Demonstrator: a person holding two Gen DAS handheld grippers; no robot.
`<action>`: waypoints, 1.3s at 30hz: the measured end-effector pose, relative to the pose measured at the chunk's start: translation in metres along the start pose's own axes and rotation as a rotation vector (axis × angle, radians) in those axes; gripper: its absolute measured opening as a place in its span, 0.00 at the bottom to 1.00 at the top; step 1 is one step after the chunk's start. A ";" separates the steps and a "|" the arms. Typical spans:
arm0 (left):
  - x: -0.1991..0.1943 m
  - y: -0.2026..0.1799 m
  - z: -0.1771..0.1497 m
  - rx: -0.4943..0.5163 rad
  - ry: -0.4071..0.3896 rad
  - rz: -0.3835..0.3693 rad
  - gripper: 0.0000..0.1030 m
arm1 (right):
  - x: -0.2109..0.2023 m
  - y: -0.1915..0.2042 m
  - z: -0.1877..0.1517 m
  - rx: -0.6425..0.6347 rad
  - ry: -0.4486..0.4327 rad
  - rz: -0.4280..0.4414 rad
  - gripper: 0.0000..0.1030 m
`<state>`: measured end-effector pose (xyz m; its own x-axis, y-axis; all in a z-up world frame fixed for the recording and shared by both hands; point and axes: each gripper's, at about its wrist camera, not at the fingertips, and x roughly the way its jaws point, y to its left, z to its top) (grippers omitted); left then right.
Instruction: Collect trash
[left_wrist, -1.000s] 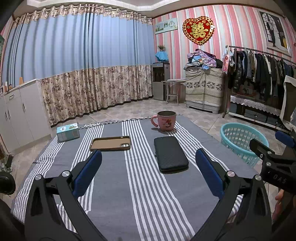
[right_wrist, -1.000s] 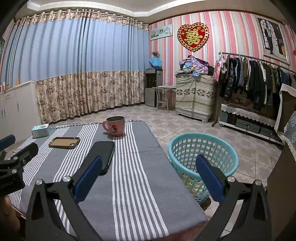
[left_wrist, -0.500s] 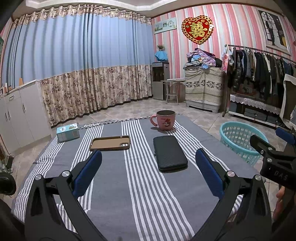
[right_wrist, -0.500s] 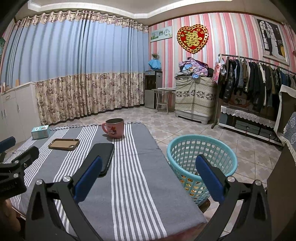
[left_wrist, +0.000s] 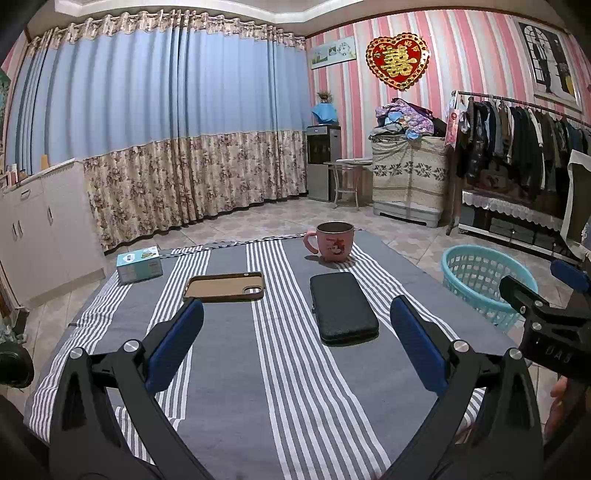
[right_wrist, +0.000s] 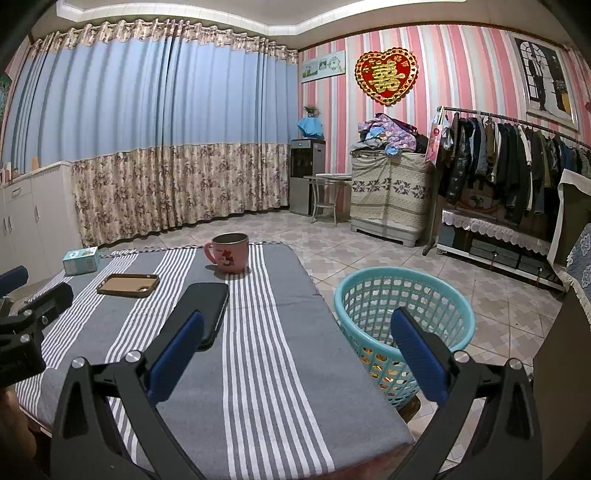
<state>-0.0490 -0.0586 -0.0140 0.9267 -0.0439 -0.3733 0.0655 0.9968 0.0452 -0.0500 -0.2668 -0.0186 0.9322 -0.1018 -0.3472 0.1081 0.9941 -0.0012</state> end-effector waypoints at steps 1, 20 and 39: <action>0.000 0.000 0.001 -0.001 0.001 0.001 0.95 | 0.000 -0.001 0.000 0.001 0.000 0.000 0.96; 0.003 0.001 0.000 0.009 0.000 0.001 0.95 | 0.000 0.001 -0.004 0.001 0.000 0.013 0.96; 0.007 0.002 0.003 -0.001 -0.003 0.003 0.95 | -0.001 -0.002 -0.004 -0.004 -0.010 0.012 0.96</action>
<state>-0.0413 -0.0574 -0.0133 0.9279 -0.0407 -0.3707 0.0618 0.9971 0.0452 -0.0531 -0.2688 -0.0219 0.9368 -0.0904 -0.3379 0.0956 0.9954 -0.0014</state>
